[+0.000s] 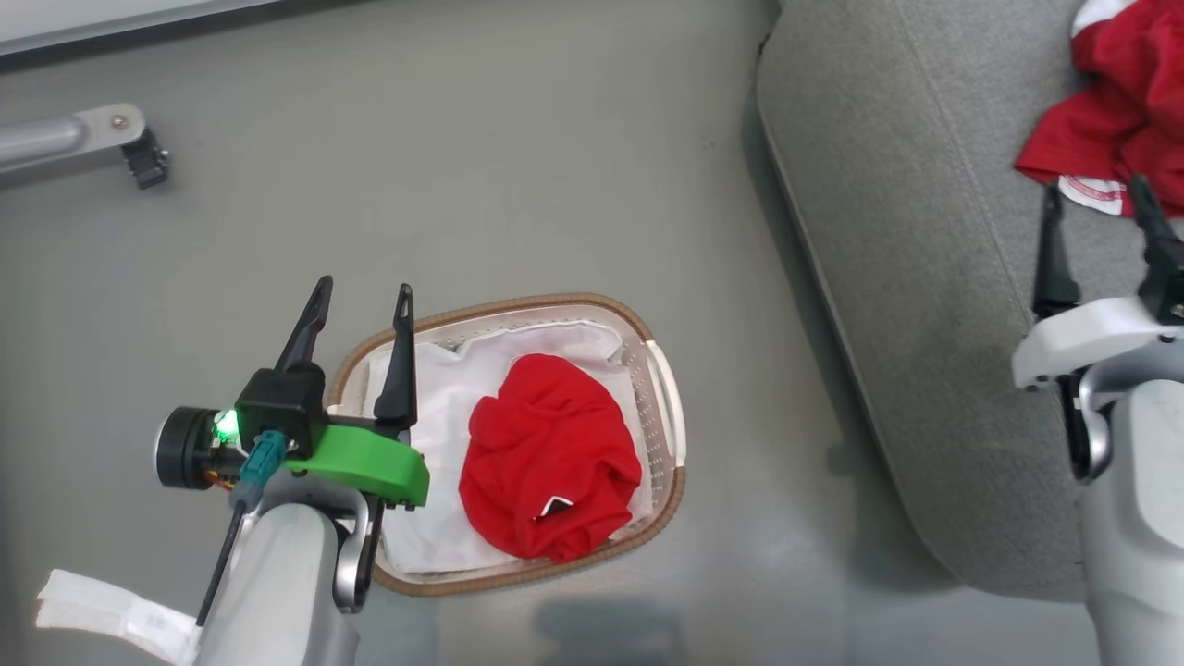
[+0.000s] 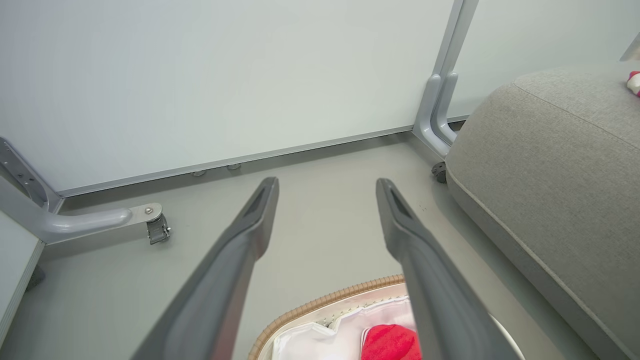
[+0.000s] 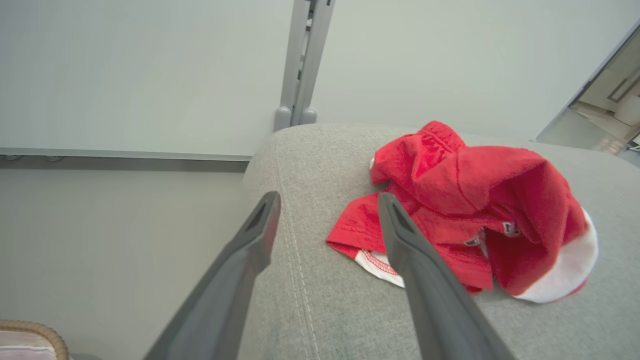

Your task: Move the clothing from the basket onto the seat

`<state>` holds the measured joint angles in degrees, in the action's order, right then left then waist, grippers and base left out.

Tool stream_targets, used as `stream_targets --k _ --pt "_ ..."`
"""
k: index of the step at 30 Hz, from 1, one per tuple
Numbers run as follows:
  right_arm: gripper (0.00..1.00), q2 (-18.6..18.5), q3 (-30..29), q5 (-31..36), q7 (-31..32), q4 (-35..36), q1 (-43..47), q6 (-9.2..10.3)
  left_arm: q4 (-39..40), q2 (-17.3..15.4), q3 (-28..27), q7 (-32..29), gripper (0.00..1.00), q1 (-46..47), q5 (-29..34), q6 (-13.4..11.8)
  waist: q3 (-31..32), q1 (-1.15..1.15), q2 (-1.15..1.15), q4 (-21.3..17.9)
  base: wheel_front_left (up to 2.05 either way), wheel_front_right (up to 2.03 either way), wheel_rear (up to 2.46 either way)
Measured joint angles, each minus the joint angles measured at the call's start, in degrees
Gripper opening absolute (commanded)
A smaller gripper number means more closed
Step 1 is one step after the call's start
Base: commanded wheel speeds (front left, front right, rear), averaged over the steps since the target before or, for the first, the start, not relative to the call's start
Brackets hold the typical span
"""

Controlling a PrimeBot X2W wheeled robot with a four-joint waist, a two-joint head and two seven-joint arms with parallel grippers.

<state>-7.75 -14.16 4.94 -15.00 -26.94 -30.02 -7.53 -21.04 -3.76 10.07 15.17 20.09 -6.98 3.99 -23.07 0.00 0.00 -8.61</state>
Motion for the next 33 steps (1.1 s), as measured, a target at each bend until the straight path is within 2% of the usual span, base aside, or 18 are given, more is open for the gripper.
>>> stream_targets --k 5,17,33 --pt "1.0 1.4 6.0 -2.2 0.0 1.5 0.1 0.0 0.7 0.4 -2.5 0.0 1.0 -1.3 0.2 -0.7 1.3 0.0 0.0 2.3 0.0 0.0 0.0" --pt "1.0 2.9 13.6 -6.5 0.0 3.3 3.8 0.0 2.4 0.8 -7.3 0.0 1.0 -5.4 1.0 -1.5 6.4 0.0 0.0 7.0 0.0 0.0 0.0" --pt "1.0 4.1 15.2 -9.5 0.0 4.4 14.7 0.0 5.9 0.9 -10.1 0.0 1.0 -15.0 1.3 -1.1 14.9 0.0 0.0 9.8 0.0 0.0 0.0"
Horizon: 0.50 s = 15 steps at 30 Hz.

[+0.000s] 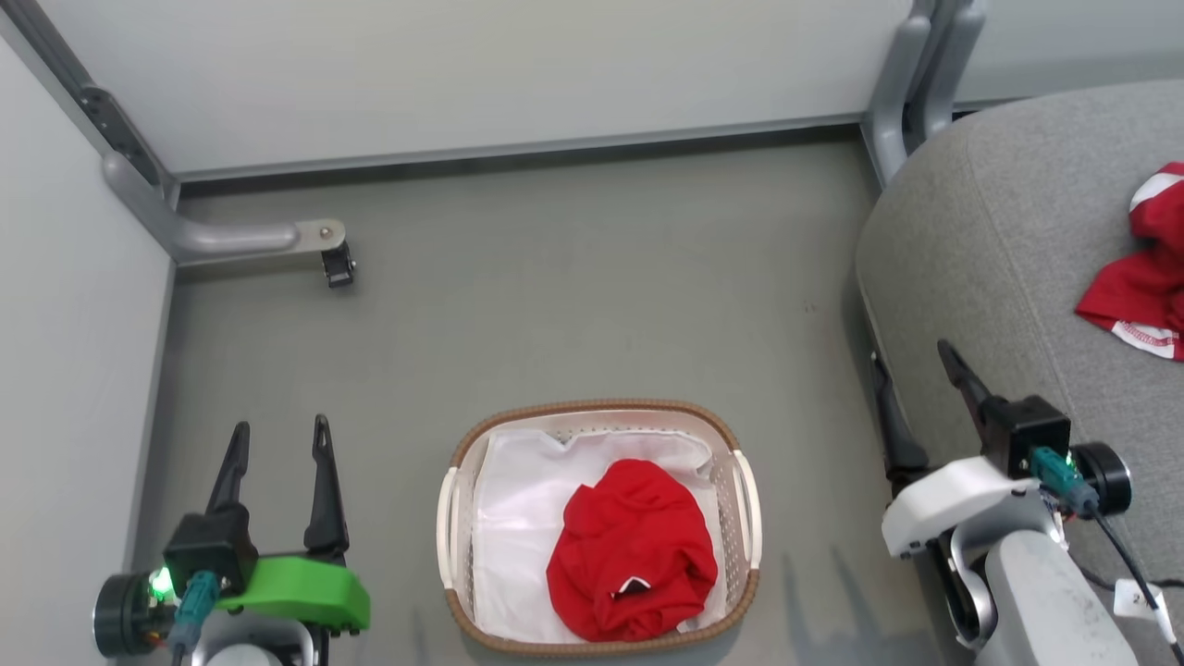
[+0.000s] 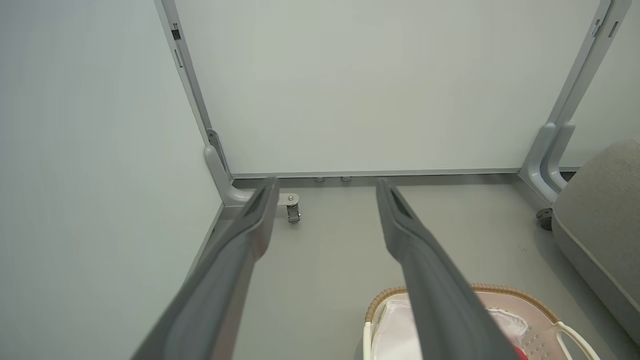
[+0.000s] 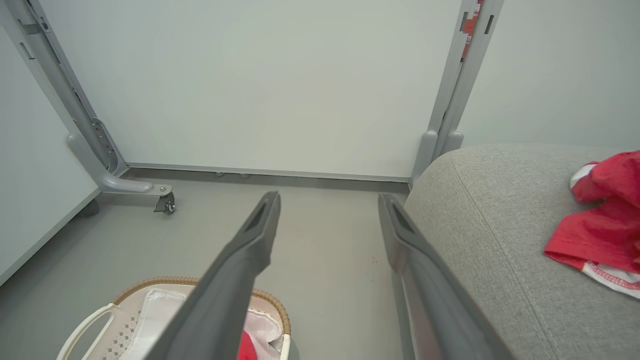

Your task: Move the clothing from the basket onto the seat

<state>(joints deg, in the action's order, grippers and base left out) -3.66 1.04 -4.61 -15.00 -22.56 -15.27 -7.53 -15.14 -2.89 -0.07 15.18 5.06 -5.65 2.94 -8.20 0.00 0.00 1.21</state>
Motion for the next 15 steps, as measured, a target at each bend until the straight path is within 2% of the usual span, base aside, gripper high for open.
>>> stream_targets --k 15 --pt "1.0 0.6 -0.1 -0.8 0.0 -0.2 5.1 0.0 1.7 0.0 1.2 0.0 1.0 -5.7 -1.8 -1.4 3.9 0.0 0.0 -0.5 0.0 0.0 0.0"
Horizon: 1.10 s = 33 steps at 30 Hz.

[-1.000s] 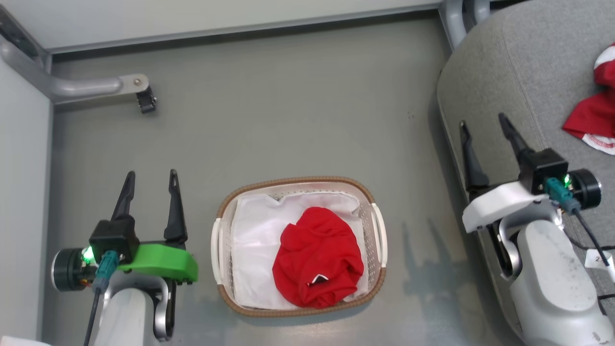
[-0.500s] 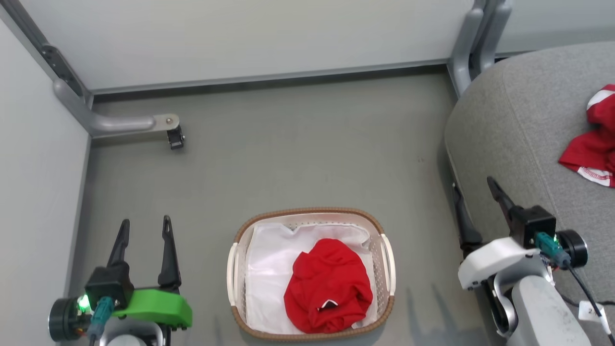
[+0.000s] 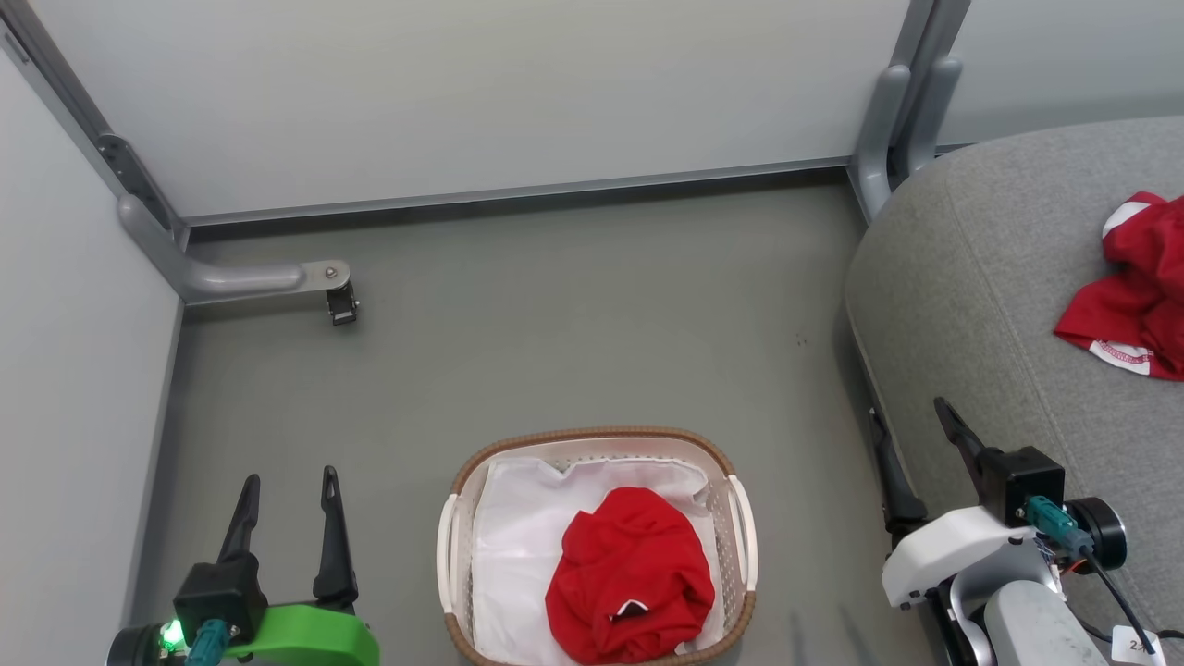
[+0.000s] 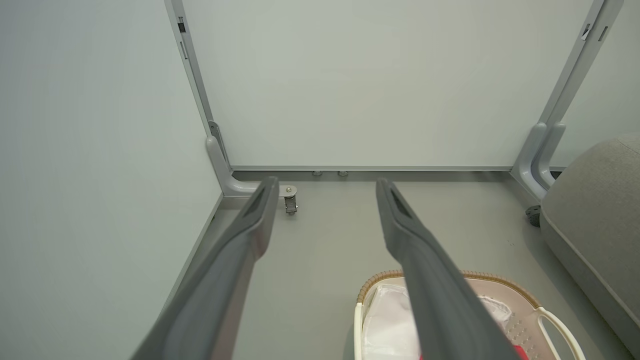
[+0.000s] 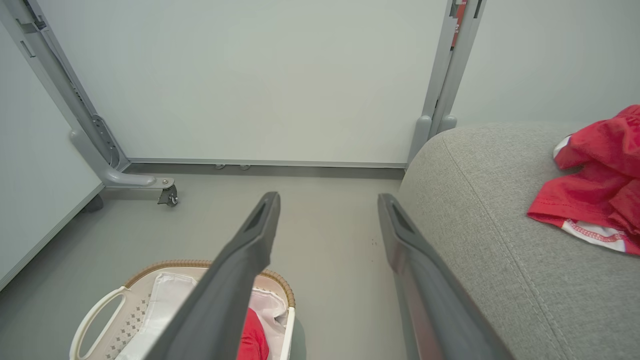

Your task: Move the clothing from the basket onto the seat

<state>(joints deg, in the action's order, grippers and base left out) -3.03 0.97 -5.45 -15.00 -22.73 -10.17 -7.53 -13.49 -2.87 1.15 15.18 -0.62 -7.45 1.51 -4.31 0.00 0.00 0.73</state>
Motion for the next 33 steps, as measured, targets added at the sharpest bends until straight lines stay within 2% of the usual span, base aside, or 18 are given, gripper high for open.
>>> stream_targets --k 7,14,33 --pt "1.0 0.1 0.1 0.1 0.0 0.3 -1.3 0.0 -0.9 0.0 1.5 0.0 1.0 0.5 -1.4 0.3 -1.5 0.0 0.0 -0.1 0.0 0.0 0.0" --pt "1.0 0.2 1.0 0.3 0.0 2.0 -5.2 0.0 -2.7 0.0 6.2 0.0 1.0 3.9 -2.8 0.9 -5.3 0.0 0.0 -0.9 0.0 0.0 0.0" --pt "1.0 0.2 3.3 -1.1 0.0 7.4 -14.5 0.0 -12.3 0.1 16.2 0.0 1.0 17.7 -3.9 3.1 -20.9 0.0 0.0 -5.2 0.0 0.0 0.0"
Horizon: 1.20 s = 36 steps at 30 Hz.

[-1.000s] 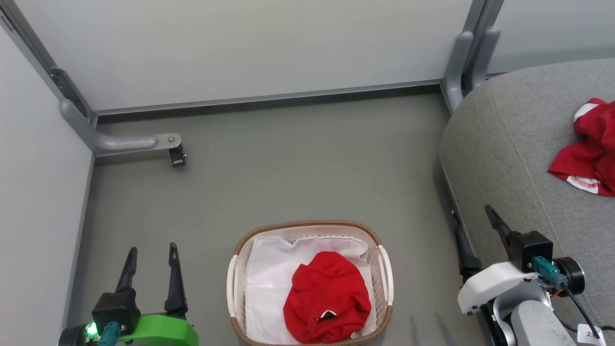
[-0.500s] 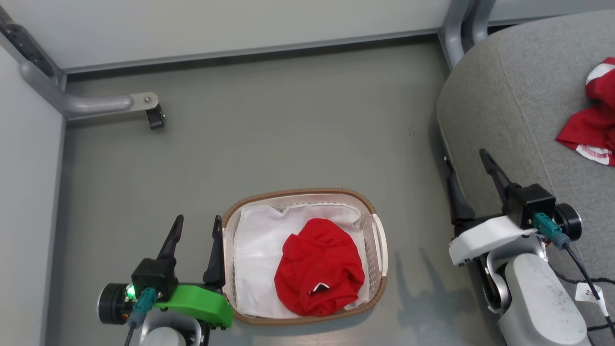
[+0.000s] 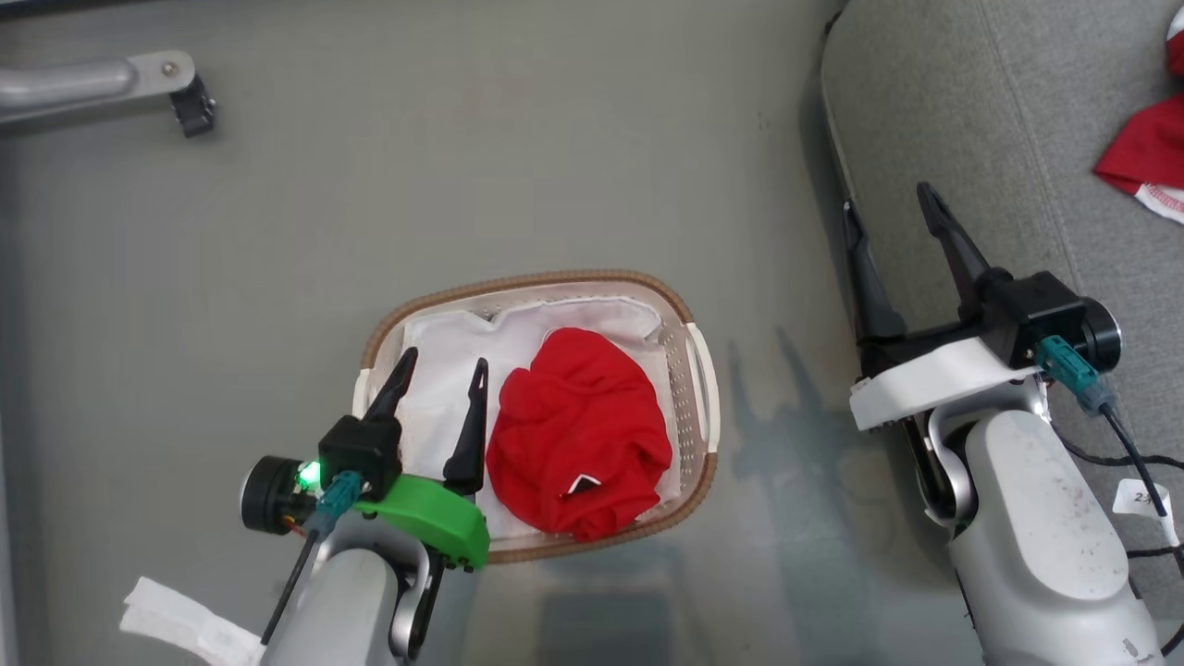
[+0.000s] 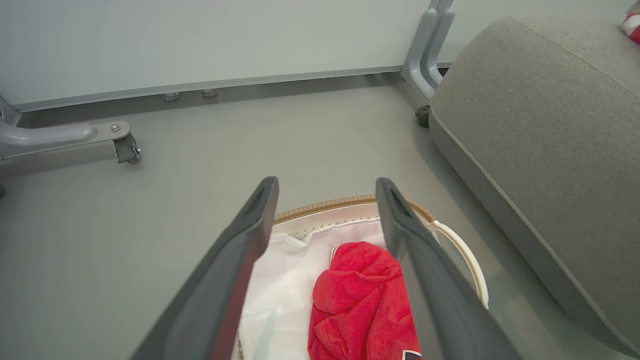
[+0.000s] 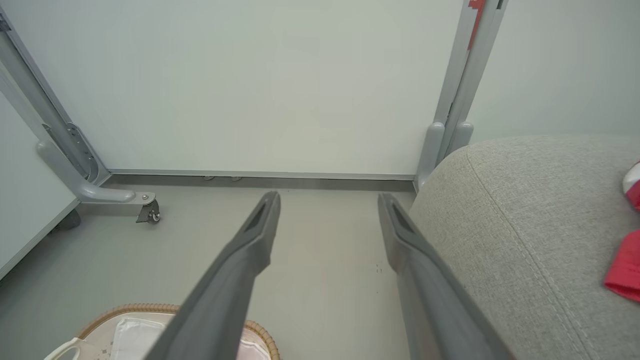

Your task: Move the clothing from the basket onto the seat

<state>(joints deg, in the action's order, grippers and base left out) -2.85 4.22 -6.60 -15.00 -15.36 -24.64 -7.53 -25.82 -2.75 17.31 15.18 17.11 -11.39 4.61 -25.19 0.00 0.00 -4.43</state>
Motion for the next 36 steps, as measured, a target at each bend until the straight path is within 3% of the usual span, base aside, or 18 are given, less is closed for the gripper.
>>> stream_targets --k 11,18,28,36 --pt "1.0 0.0 1.7 0.1 0.0 2.3 -4.3 0.0 -9.9 0.1 7.4 0.0 1.0 7.5 0.3 2.4 -9.0 0.0 0.0 -3.0 0.0 0.0 0.0" --pt "1.0 0.0 3.7 0.5 0.0 3.2 -5.9 0.0 -17.9 0.0 12.2 0.0 1.0 11.9 -2.2 2.7 -13.4 0.0 0.0 -4.9 0.0 0.0 0.0" --pt "1.0 0.0 4.5 0.1 0.0 4.8 -7.7 0.0 -30.2 0.1 22.3 -0.6 1.0 18.9 -15.7 2.8 -18.3 -0.01 0.0 -7.2 0.0 0.0 0.0" --pt "1.0 0.0 4.7 0.1 0.0 5.6 -7.9 0.0 -34.8 -0.2 26.8 -5.9 1.0 24.3 -27.5 2.8 -21.4 0.0 0.0 -7.9 0.0 0.0 0.0"
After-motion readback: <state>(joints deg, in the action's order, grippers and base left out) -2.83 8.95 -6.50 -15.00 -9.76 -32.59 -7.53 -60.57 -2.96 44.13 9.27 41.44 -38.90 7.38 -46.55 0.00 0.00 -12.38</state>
